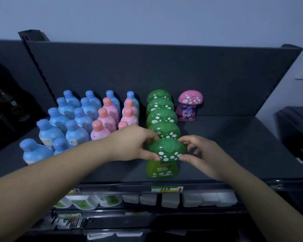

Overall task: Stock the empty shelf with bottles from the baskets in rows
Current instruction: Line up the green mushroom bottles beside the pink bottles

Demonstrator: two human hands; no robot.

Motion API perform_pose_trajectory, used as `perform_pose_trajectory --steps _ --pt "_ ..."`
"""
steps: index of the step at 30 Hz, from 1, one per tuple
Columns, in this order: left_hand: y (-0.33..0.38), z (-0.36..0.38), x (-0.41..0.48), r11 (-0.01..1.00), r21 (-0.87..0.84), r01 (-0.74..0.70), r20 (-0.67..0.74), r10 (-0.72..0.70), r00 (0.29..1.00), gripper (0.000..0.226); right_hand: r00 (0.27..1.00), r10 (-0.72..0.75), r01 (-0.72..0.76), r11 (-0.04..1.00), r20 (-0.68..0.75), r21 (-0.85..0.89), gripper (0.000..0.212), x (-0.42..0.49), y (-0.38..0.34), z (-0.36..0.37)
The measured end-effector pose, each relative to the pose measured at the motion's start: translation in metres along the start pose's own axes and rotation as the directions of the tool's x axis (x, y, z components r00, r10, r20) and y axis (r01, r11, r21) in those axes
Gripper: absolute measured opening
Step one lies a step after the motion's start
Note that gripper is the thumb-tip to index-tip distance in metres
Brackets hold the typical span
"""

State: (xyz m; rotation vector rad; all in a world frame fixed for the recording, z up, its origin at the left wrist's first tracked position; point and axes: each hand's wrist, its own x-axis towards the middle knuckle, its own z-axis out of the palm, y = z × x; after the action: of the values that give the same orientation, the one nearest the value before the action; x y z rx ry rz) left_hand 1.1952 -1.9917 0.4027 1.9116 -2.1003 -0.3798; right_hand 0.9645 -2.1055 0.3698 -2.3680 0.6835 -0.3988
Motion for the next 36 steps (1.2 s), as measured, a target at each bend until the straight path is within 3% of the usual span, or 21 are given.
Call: perform_pose_trajectory --steps 9,20,24,29,33,36 --pt "-0.004 0.005 0.002 1.0 0.006 -0.03 -0.014 0.03 0.999 0.054 0.999 0.038 -0.038 0.999 -0.009 -0.014 0.041 -0.001 0.001 0.006" --pt "-0.006 0.004 0.001 0.987 0.15 -0.062 0.0 0.062 0.998 0.058 0.996 0.092 -0.091 0.991 0.014 -0.095 0.042 0.002 -0.008 0.004" --pt "-0.006 -0.005 -0.009 0.991 0.123 -0.044 -0.059 0.052 0.997 0.066 0.978 0.178 -0.156 0.972 0.112 -0.177 0.073 -0.008 -0.02 -0.013" --pt "-0.015 -0.036 -0.023 0.984 0.178 0.012 -0.262 0.036 0.964 0.059 0.977 0.207 -0.187 0.937 0.039 -0.294 0.095 -0.007 -0.048 -0.049" --pt "-0.036 -0.041 -0.039 0.965 0.26 0.039 -0.199 0.014 0.98 0.092 0.981 0.176 -0.135 0.918 0.078 -0.372 0.114 0.008 -0.079 -0.036" --pt "-0.047 -0.035 -0.055 0.941 0.324 0.095 -0.161 -0.044 0.986 0.106 0.979 0.164 -0.093 0.888 0.12 -0.451 0.11 0.023 -0.1 -0.013"
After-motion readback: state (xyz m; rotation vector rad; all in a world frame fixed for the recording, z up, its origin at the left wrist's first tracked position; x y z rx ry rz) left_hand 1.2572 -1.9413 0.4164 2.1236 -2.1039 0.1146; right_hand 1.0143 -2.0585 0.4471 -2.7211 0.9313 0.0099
